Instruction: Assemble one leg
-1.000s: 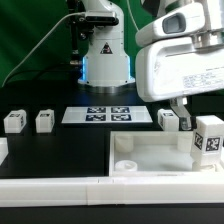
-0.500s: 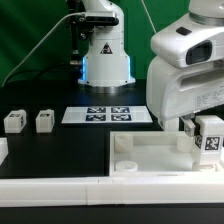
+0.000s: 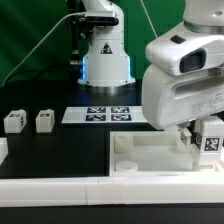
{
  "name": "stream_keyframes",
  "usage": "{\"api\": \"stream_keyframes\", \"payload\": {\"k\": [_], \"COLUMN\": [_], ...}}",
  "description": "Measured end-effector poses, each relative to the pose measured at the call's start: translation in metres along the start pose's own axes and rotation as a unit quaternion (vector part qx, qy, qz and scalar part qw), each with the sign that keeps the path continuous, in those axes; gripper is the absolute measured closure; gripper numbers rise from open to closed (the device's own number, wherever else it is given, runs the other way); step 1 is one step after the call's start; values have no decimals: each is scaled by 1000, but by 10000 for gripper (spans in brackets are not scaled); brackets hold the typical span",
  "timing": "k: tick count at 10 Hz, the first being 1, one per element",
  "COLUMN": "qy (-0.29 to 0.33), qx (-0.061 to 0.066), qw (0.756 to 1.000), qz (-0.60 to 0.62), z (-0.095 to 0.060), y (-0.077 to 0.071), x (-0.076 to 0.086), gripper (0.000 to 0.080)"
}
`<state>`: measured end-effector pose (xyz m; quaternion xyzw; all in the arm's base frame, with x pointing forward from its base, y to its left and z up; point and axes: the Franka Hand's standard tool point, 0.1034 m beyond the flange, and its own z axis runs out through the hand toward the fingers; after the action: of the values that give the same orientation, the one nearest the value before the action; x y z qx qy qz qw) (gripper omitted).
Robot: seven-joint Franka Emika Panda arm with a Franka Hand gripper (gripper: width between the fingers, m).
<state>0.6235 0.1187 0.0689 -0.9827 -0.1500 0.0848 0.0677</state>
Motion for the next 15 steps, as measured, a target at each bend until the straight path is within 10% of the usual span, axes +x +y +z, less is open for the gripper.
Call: {"api": "stream_keyframes", "payload": {"k": [3,5,9,12,15], "qy": [1,1,0,11,30], "qx": [1,2,4,24,77], "qw": [1000,999,975,900,779], "qz": [19,35,220,436,621], "z": [1,1,2,2,3], "y": [6,5,1,0,0], "x": [-1,-1,0,4,4], "gripper": [150,415,510,510,509]}}
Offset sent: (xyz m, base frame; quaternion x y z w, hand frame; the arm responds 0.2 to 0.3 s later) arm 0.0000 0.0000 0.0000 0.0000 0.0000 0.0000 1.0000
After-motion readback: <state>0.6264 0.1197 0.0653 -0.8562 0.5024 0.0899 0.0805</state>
